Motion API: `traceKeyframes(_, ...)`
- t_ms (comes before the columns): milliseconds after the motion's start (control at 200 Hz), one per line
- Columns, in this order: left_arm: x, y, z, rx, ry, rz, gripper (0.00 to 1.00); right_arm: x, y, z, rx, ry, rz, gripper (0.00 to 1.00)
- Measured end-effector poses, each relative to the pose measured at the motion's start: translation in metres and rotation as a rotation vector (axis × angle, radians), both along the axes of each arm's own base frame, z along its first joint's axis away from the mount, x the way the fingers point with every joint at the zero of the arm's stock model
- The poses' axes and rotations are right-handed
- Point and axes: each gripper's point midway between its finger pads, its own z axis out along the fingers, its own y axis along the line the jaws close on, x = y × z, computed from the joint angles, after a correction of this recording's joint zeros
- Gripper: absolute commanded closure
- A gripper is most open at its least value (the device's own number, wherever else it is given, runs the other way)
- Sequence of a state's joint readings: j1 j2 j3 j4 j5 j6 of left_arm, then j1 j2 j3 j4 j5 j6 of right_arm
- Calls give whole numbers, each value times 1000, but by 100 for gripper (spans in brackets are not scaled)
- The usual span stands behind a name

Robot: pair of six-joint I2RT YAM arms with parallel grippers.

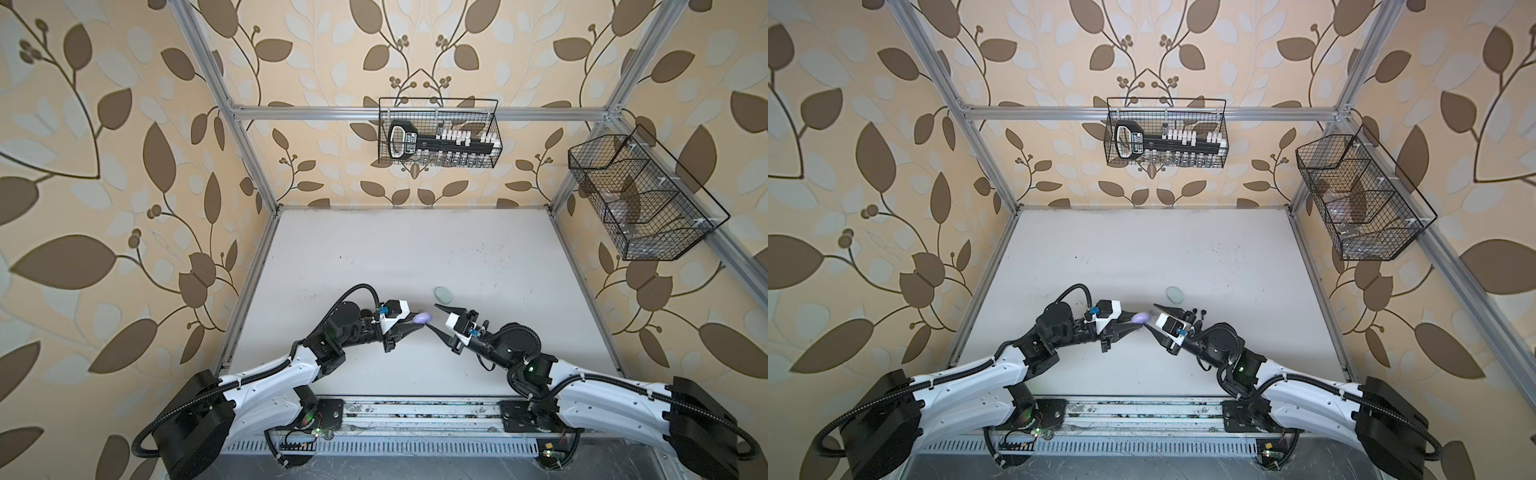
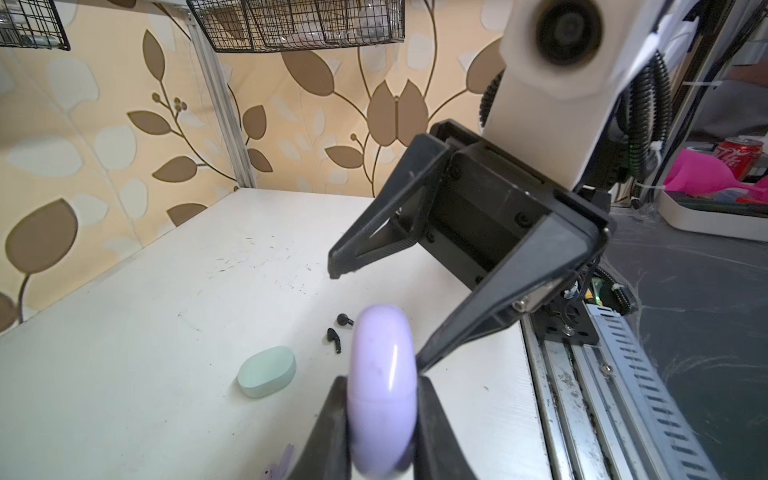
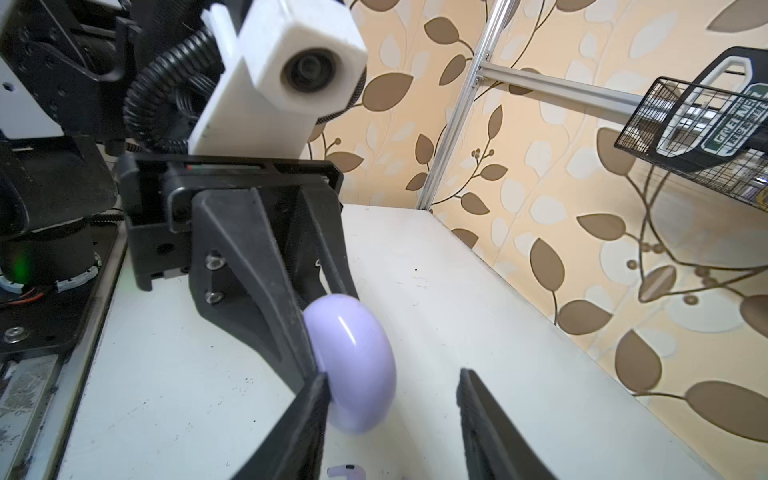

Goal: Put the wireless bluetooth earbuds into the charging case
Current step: 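Flip the lavender case lid open with the right gripper while the left holds it, then move the right gripper back over the lavender earbuds on the table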

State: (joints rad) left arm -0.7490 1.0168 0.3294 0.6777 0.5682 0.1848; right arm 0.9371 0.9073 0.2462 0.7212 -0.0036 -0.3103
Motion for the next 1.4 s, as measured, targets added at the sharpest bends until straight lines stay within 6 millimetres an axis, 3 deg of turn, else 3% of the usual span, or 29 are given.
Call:
traceKeyframes(275,-8,-5,-4,11,7,-59,100,13,-16,12,54,9,-72,53)
traceKeyframes(455,-8,-5,-5,14,10,-63,100,17,-13,12,55,30,-78,55)
traceKeyframes(715,-15,-6,-4,-37,-15,-90,100,37,-31,17,118,78,-188,48)
traceKeyframes(925,-7,4,-16,-90,12,-14,100,50,-54,26,204,130,-273,49)
traceKeyframes(1020,6,15,-17,-133,27,57,100,62,-70,25,242,165,-340,57)
traceKeyframes(1145,21,23,-13,-179,40,117,100,71,-83,15,258,223,-412,53)
traceKeyframes(1250,22,27,-3,-218,19,132,100,79,-92,11,268,267,-490,34)
traceKeyframes(1400,22,31,6,-246,-2,151,100,98,-108,7,319,340,-611,27)
